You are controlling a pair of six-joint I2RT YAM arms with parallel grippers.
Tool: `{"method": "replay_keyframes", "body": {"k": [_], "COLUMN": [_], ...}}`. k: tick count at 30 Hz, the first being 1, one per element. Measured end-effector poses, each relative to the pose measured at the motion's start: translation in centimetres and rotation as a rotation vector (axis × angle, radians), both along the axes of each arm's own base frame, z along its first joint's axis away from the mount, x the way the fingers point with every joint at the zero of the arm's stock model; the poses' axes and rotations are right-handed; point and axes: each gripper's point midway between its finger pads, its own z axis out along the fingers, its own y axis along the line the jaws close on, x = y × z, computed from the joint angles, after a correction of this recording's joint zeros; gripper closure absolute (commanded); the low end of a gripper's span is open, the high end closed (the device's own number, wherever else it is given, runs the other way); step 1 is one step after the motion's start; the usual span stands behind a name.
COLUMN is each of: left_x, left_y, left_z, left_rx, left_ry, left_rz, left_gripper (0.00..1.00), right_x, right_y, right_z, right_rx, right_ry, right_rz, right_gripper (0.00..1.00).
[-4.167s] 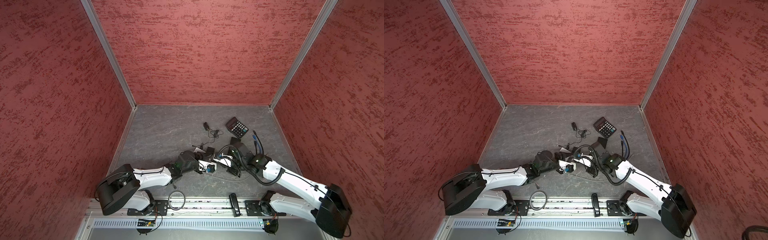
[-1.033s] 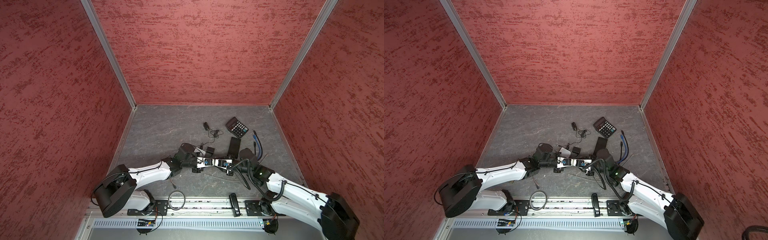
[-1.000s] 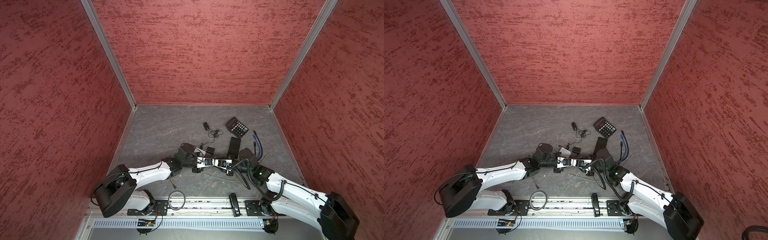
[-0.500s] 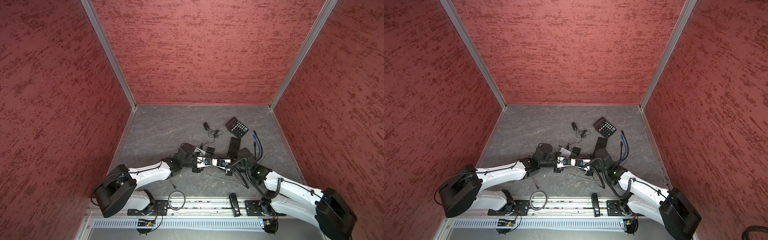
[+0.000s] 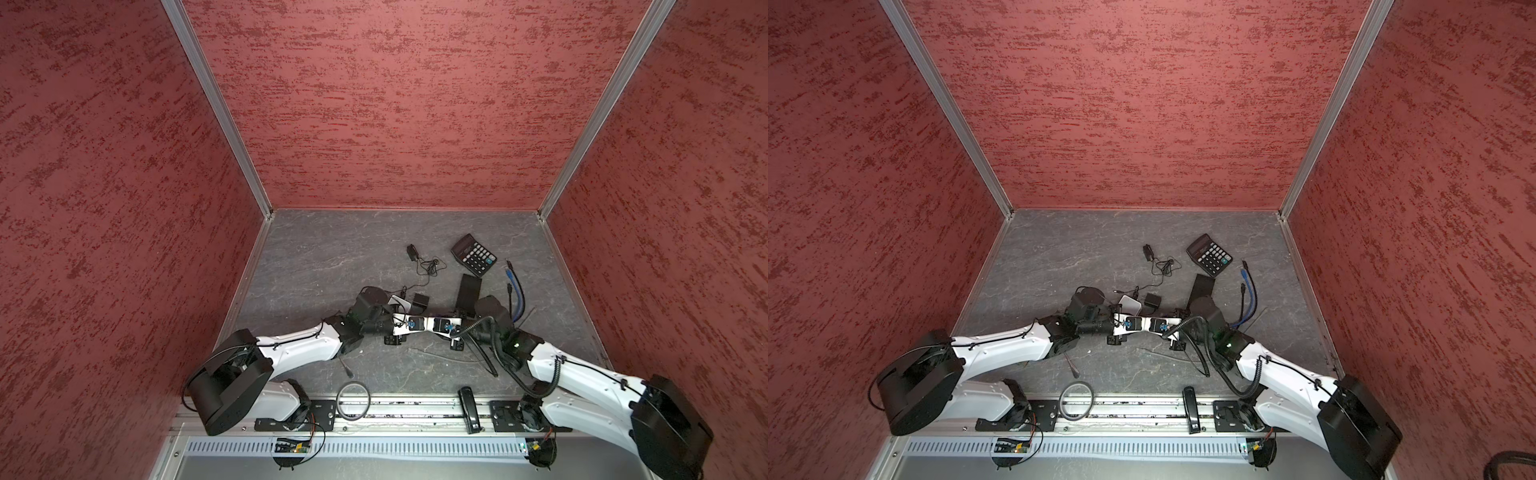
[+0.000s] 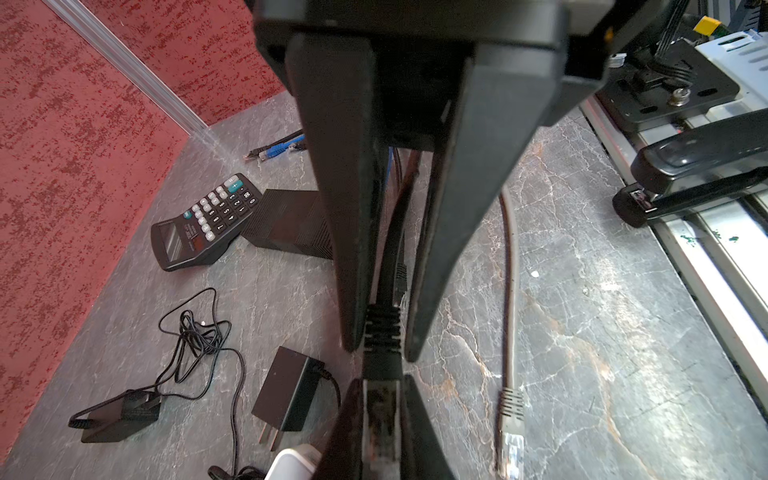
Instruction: Insert the plug into the switch port
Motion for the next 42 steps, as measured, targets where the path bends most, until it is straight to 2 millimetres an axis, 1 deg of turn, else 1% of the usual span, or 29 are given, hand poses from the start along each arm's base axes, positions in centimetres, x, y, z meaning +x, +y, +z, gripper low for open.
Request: {"method": "replay_keyframes", "body": {"k": [5,10,14,16,19,22,27,29,32,35,37,42], "left_x": [0.0,-0.1,0.1,0.4,1.0,2.3,5.3,5.9,6.2,6.4,6.6,7.3], "left_y": [0.2,0.5,0.8,0.9,1.1,2.0,4.9,5.7,6.6,7.2,7.6,8.0], "left_z": [0.0,0.2,0.3,0.4,0.7,1.1,2.9,3.5,3.9,3.4,2.8,0.4], "left_rx": [0.0,-0.009,-0.018,-0.023,-0.035,-0.057,-0.126,-0.152,-0.177,-0.187,-0.186,-0.146], "left_ry": [-0.001,-0.009,-0.014,-0.012,-0.005,0.028,0.095,0.121,0.173,0.25,0.31,0.497], "left_rz": [0.003,0.008,0.024,0.037,0.073,0.146,0.322,0.373,0.431,0.495,0.541,0.673], "left_gripper": [0.86,0.83,0.77,0.67,0.48,0.46,0.45,0.44,0.42,0.37,0.37,0.37], "right_x": [0.0,-0.1,0.1,0.2,0.3,0.6,1.3,1.4,1.5,1.6,1.8,2.5], "right_y": [0.0,0.3,0.4,0.5,0.6,0.7,0.8,0.8,0.8,0.9,1.1,1.3], "right_z": [-0.1,0.1,-0.1,-0.3,-0.7,-1.3,-1.8,-2.2,-2.9,-3.9,-4.5,-6.1], "right_rx": [0.003,0.016,0.018,0.018,0.021,0.027,0.067,0.086,0.101,0.096,0.086,0.058], "right_ry": [0.003,0.001,0.01,0.021,0.042,0.074,0.121,0.138,0.158,0.168,0.167,0.15], "right_rz": [0.002,0.012,0.008,0.004,-0.006,-0.028,-0.086,-0.11,-0.142,-0.166,-0.179,-0.22], "right_gripper": [0.98,1.0,1.0,1.0,1.0,1.0,1.0,1.0,1.0,1.0,1.0,1.0]}}
